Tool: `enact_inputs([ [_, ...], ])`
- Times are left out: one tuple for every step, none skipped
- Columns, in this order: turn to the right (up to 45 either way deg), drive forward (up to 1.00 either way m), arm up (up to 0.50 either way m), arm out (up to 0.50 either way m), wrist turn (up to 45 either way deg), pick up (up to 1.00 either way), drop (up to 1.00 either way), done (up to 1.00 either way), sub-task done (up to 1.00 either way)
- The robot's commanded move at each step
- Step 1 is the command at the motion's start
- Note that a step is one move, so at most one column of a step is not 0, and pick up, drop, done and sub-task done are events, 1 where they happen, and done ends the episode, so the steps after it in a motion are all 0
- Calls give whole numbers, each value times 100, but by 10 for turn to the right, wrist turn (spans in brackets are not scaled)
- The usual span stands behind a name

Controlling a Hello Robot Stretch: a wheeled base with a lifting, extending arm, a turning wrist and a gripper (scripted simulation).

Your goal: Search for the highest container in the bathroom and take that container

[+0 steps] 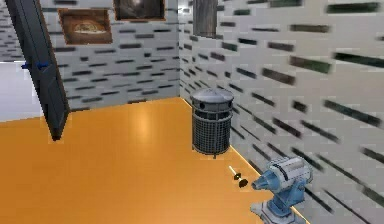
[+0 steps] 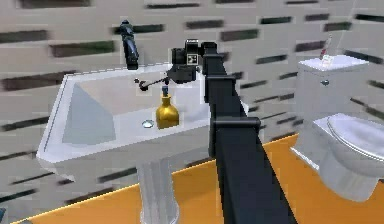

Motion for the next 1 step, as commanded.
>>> enact_inputs([
  [0,0,-24,0,0,0,0,0,0],
])
